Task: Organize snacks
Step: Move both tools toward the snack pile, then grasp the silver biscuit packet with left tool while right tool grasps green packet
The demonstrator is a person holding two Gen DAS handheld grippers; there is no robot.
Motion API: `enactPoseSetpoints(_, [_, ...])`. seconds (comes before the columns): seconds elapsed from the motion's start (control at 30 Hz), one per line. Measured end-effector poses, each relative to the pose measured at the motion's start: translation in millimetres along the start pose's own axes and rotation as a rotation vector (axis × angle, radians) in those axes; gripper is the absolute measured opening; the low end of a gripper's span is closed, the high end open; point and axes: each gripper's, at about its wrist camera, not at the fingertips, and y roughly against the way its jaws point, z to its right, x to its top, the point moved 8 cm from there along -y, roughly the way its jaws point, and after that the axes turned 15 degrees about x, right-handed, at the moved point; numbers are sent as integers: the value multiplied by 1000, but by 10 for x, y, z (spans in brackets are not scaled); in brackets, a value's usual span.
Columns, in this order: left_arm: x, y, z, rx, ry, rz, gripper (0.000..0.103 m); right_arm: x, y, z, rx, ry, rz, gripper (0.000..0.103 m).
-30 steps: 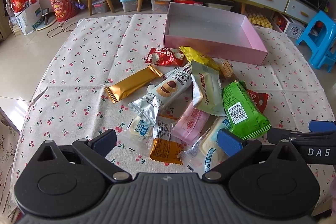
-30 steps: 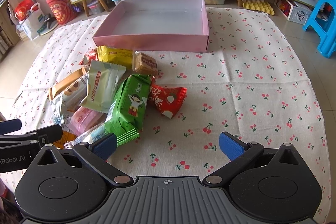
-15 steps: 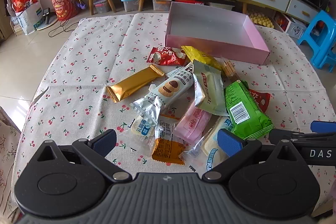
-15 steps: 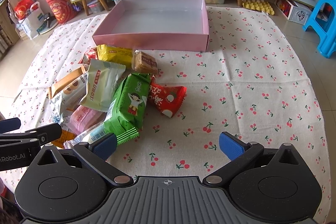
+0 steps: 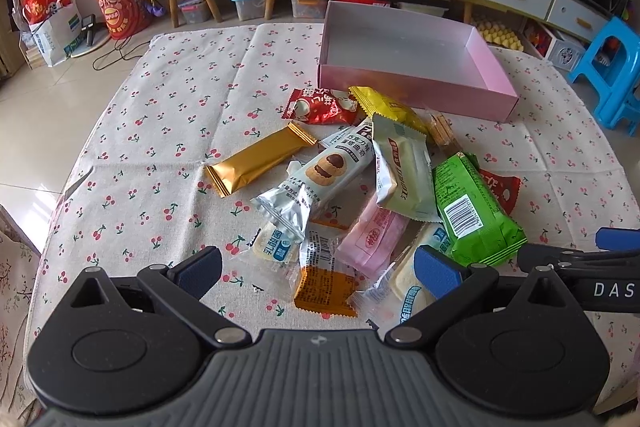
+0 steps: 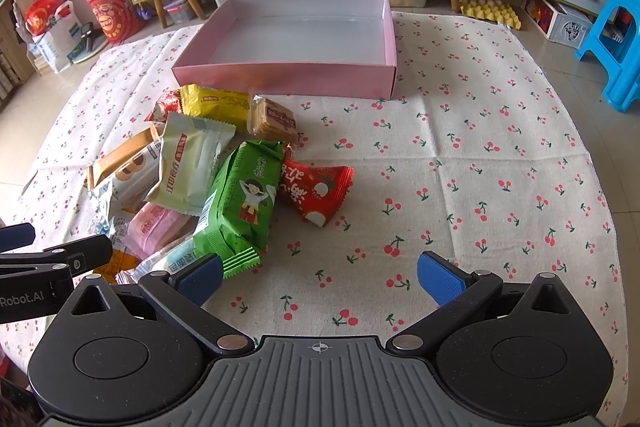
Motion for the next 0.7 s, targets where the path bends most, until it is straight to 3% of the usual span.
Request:
enactPoseSetpoints(0.23, [89,-37,-6,-51,-38,2,102,105,-27,-28,92,6,26,103])
enactPoseSetpoints(0.37, [186,-73,-32,-96,-54,25,101,233,-52,-9,157,-2,90,103])
enactPoseSetpoints(0.53, [285,-192,-30,-168,-77,11,91,299,-132,-17,306,-81,95,103])
enactPoseSetpoints(0.7, [319,-315,65,-239,-161,14,82,318,-252,-60,390,-136,59,103])
